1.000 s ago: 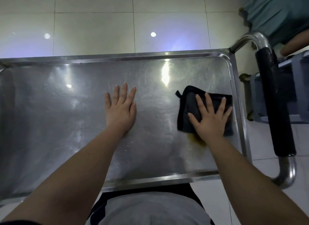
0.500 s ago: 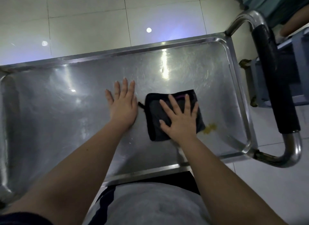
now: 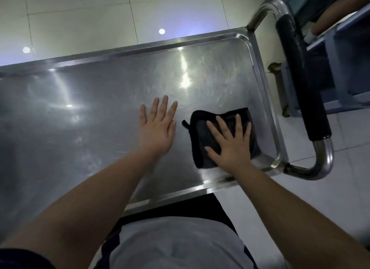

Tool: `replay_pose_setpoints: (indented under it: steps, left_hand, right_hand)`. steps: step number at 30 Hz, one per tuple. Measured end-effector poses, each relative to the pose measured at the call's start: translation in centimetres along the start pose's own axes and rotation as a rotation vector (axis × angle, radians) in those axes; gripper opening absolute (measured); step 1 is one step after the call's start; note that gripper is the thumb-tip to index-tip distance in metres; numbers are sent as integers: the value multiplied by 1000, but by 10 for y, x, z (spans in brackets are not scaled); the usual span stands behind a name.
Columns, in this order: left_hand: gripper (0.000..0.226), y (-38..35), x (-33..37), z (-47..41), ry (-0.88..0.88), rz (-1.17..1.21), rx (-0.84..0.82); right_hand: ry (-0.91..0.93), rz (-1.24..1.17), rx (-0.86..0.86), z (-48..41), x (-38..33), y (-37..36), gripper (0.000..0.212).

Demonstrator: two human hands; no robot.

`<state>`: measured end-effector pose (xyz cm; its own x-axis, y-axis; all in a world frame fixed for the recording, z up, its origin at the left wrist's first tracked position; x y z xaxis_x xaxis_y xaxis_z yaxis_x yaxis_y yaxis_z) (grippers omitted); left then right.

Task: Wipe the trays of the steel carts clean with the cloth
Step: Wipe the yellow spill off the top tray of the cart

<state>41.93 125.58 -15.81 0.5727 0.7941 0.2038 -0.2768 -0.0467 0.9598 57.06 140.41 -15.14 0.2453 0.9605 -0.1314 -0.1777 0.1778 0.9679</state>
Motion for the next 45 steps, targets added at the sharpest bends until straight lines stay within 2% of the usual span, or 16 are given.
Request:
replay_pose_setpoints:
  steps: [3, 7, 10, 17, 19, 24, 28, 33, 38, 45]
  left_hand:
    - [55, 5, 2, 0, 5, 16, 22]
    - [57, 3, 2, -1, 7, 17, -8]
    - [56, 4, 3, -1, 12, 30, -10]
    - [56, 9, 8, 1, 27, 61, -13]
    - [56, 7, 8, 0, 28, 61, -31]
    - [50, 11, 7, -2, 80, 99, -22]
    - [51, 16, 29, -13, 61, 103, -7]
    - [53, 4, 44, -26, 56, -2, -59]
    - [58, 0, 40, -24, 65, -30, -66]
    - [57, 3, 42, -27, 58, -1, -56]
  right_hand:
    - [148, -5, 38, 16, -66, -12, 77]
    - [125, -23, 59, 22, -87, -19, 75]
    - [93, -16, 54, 22, -66, -14, 75]
    - [-233, 41, 14, 62, 65, -12, 79]
    - [-281, 44, -28, 69, 83, -12, 78]
    - [-256, 19, -63, 68, 75, -10, 76]
    - [-184, -16, 1, 77, 68, 0, 70]
    - [-168, -29, 0, 82, 63, -12, 66]
    - [-103, 3, -1, 31, 72, -5, 67]
    - [-48, 38, -21, -129, 95, 35, 67]
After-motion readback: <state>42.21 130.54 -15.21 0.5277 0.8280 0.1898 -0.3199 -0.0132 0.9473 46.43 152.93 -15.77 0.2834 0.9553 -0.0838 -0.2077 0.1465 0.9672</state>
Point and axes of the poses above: each hand's wrist, its own z-axis away from the middle knuckle, its own y-axis out of the back of the hand, x = y × z, the point moved 10 cm from there along -z, towards the middle knuckle, and after that the axes turned 7 degrees about y, right-handed, at the moved point
